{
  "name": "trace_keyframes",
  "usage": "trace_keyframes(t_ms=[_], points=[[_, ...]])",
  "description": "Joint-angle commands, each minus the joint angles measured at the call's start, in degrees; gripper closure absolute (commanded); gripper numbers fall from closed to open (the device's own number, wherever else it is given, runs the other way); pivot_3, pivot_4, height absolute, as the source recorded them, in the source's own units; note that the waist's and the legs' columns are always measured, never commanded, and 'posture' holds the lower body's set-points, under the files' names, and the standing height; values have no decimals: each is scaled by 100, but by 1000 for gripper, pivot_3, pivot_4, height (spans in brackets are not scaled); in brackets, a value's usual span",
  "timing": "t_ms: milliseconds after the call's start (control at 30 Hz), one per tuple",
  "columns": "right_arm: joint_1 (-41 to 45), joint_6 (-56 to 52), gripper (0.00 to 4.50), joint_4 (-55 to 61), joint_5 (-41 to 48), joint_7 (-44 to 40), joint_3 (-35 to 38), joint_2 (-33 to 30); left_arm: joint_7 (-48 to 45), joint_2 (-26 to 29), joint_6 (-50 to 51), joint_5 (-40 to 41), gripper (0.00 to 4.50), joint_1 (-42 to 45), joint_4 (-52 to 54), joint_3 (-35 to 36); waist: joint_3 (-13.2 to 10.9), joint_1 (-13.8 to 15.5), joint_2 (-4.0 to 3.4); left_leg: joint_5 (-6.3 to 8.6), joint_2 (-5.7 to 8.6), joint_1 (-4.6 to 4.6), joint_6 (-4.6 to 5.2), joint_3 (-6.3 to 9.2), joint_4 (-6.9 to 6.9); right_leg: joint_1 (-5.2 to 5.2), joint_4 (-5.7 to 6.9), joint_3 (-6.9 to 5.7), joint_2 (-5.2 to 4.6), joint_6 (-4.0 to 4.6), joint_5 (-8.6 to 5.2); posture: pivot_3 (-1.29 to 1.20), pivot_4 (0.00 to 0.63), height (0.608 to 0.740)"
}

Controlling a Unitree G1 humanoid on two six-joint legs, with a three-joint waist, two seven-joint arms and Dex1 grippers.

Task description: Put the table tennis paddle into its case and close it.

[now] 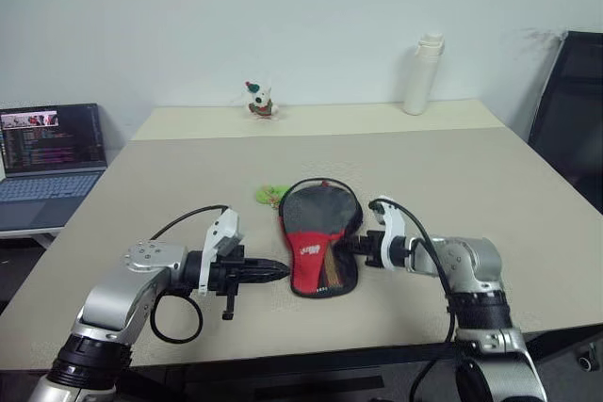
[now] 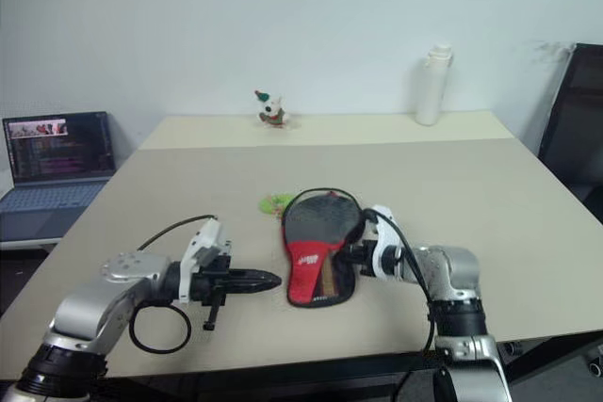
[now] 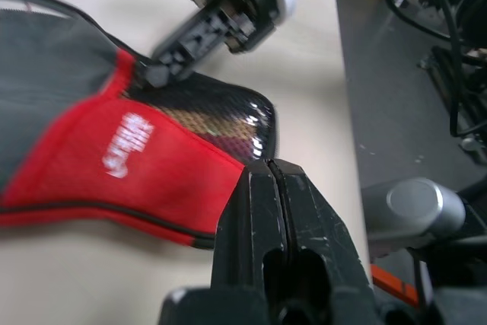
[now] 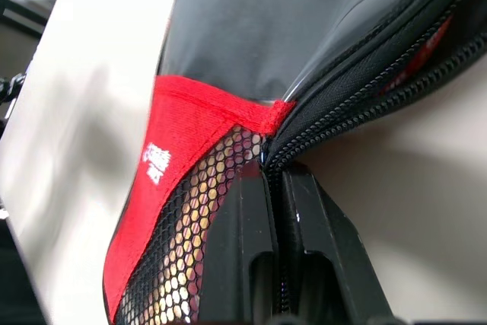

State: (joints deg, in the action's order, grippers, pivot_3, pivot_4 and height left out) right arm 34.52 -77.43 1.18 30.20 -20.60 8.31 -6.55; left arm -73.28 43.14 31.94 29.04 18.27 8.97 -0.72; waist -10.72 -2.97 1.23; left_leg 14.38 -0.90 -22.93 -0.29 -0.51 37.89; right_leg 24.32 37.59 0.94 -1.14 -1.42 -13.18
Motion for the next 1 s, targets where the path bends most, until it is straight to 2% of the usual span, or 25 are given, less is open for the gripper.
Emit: trace_keyframes(t_ms=[33, 500, 1000], points=[[-261, -555, 4485, 855, 320, 116, 210, 20, -67, 120, 22, 156, 4500, -33, 251, 57, 0, 3, 0, 0, -1, 2, 0, 0, 1, -1, 1, 0, 0, -1, -1, 0, 150, 740], [-796, -1431, 4485, 1825, 394, 508, 794, 339, -216, 58, -270, 14, 4500, 140, -116, -142, 0, 14, 0, 0, 1, 3, 0, 3, 1, -2, 2, -6, 1, -2, -6, 0, 150, 740], [-1316, -1507, 4485, 2268, 609, 859, 720, 977, -295, 106, -491, -42, 4500, 52, -249, -133, 0, 9, 0, 0, -2, 3, 0, 5, -1, -2, -2, -5, 2, -1, -7, 0, 150, 740]])
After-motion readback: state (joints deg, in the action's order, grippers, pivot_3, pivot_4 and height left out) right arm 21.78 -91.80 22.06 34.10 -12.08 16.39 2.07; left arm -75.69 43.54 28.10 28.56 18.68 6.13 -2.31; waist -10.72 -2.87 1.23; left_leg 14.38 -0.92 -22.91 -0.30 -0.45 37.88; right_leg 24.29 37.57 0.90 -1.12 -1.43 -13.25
